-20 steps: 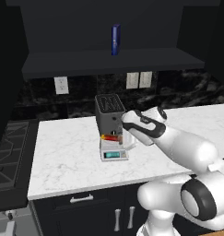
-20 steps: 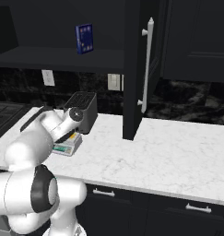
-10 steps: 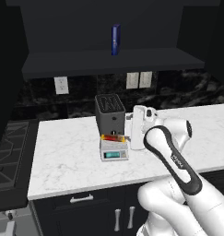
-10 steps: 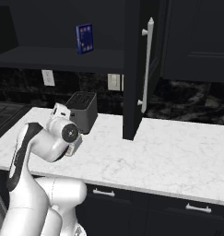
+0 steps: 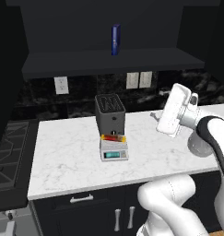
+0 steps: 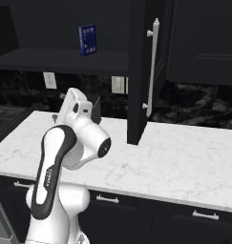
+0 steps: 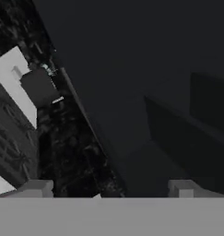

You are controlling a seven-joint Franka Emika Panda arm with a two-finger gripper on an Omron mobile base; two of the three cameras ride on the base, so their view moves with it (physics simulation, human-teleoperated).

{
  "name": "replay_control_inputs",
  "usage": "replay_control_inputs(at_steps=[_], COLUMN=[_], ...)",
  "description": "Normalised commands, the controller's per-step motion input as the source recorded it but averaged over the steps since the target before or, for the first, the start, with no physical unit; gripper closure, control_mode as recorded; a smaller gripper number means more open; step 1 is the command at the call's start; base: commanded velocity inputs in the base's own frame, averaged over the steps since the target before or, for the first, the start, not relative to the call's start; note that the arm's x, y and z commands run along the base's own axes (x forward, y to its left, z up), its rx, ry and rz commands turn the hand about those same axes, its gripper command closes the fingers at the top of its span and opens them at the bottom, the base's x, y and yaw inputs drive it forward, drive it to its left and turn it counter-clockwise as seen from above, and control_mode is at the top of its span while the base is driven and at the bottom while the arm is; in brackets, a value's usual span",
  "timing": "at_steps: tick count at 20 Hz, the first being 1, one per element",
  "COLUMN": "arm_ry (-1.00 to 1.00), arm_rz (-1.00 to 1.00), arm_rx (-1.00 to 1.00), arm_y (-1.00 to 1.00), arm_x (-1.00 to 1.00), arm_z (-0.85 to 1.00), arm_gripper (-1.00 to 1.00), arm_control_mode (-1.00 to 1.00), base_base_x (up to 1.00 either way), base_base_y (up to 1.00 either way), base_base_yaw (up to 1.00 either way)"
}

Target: Pick the bar and place it on the digital scale for weighing, and close the cabinet.

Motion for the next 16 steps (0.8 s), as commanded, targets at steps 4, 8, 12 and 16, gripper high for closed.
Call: replay_control_inputs(at_steps=[4, 8, 12, 16], arm_ry=[-0.75, -0.72, -0.27, 0.0], arm_rz=[-0.04, -0.13, -0.12, -0.07], arm_rx=[0.25, 0.16, 0.1, 0.01], arm_y=[-0.53, -0.3, -0.37, -0.14], arm_x=[-0.8, -0.84, -0.56, -0.09], arm_z=[0.26, 0.0, -0.1, -0.25], arm_gripper=[-1.0, -1.0, -1.0, -1.0], arm_control_mode=[-1.0, -1.0, -1.0, -1.0], base_base_x=[0.0, 0.0, 0.0, 0.0], base_base_y=[0.0, 0.0, 0.0, 0.0], base_base_yaw=[0.0, 0.0, 0.0, 0.0])
